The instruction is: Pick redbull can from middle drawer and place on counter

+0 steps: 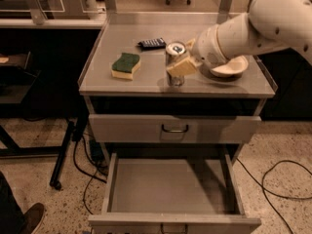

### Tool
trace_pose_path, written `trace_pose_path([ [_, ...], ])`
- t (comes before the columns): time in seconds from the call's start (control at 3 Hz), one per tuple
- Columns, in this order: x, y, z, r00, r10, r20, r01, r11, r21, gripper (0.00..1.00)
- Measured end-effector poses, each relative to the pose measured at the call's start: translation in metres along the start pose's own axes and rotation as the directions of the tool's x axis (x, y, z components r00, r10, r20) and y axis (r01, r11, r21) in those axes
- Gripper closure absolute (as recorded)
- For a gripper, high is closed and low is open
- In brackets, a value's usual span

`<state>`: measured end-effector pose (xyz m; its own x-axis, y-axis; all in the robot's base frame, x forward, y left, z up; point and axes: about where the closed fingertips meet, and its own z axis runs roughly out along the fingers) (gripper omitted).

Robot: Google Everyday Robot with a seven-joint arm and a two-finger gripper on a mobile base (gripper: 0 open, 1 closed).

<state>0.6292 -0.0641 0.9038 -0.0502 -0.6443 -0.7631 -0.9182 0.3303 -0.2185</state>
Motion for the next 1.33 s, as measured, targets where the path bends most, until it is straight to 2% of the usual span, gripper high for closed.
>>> trace_pose_path([
  [0.33,-0.029,-0.022,-0.021,0.999,-0.031,0.044,0.029,0.9979,0.057,1.0],
  [1.0,-0.024,-0.046,0.011,0.999,0.031,0.044,-0.03,0.9994,-0.016,1.0],
  [1.33,-0.022,-0.065,0.026,0.999,0.05,0.016,-0.049,0.9985,-0.023,1.0],
])
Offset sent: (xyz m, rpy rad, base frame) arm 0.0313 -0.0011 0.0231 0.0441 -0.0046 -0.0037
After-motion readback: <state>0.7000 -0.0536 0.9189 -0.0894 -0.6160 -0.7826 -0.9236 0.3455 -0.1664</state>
